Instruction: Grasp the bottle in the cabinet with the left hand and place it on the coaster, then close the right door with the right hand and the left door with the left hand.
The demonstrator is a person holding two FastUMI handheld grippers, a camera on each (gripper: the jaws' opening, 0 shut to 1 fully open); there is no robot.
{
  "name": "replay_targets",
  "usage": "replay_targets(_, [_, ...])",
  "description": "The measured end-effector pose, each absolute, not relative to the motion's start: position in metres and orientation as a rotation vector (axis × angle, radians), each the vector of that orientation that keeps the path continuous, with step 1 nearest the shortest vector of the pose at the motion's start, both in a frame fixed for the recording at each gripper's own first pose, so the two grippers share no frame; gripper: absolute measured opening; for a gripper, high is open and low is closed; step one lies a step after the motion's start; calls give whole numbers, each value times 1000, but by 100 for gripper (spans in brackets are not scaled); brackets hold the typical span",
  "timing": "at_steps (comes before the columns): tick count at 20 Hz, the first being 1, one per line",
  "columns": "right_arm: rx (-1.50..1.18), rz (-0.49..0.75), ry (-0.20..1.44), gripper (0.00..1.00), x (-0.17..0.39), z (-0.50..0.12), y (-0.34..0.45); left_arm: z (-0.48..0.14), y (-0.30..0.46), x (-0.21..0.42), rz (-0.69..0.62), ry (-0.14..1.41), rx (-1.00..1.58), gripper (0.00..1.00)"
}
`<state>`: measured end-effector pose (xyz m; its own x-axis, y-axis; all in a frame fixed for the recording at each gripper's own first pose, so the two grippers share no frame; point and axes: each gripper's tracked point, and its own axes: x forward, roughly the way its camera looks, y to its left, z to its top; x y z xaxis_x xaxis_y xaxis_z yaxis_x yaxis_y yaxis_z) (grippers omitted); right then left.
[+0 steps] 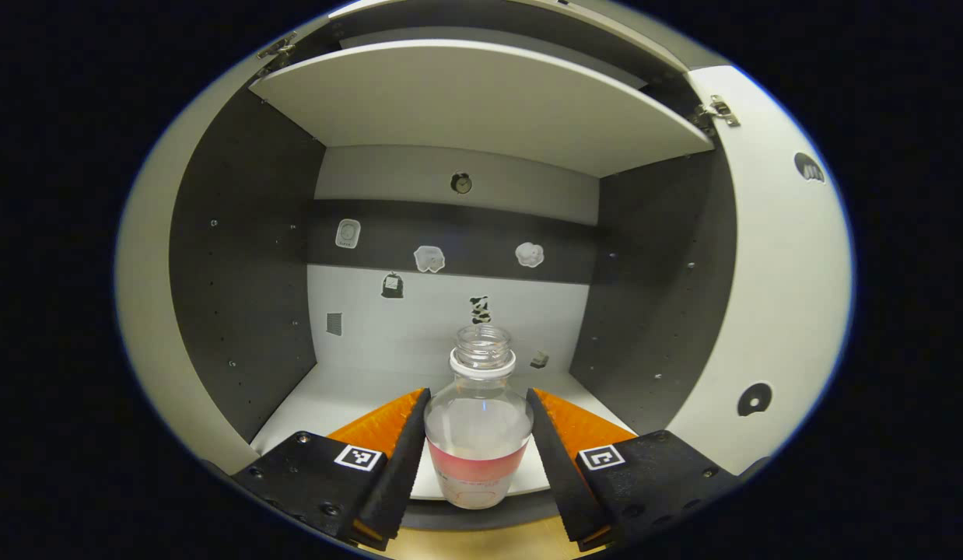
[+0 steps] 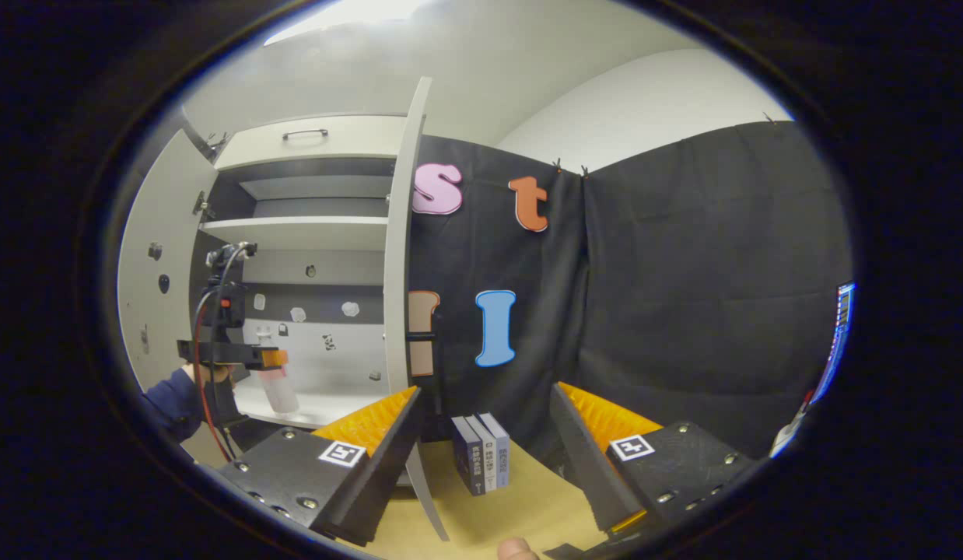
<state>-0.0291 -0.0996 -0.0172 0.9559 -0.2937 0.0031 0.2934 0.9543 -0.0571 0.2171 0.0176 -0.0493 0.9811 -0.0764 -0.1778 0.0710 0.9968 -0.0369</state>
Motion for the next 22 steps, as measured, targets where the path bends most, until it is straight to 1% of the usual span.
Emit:
replay_targets(5, [-67,-305,10,99,-38,-17,-111,-42,-4,170,-174,165,-41,77])
replay_targets(8, [-63,-300,5,100,-41,-15,-115,-51,-15,140,-234,178,-62,77])
replay_targets(9, [-62,-297,2,99,-42,-14,-115,-56,-17,131,-249,185,-66,77])
replay_targets(10, [-64,-294,1,100,-43,-14,-115,-62,-19,123,-261,194,-66,77])
replay_targets(16, [-72,-265,3,99,-48,-14,-115,-114,-21,73,-323,284,-134,77])
replay_targets(22, [-78,-237,7,99,-46,-15,-110,-178,4,39,-292,355,-172,77])
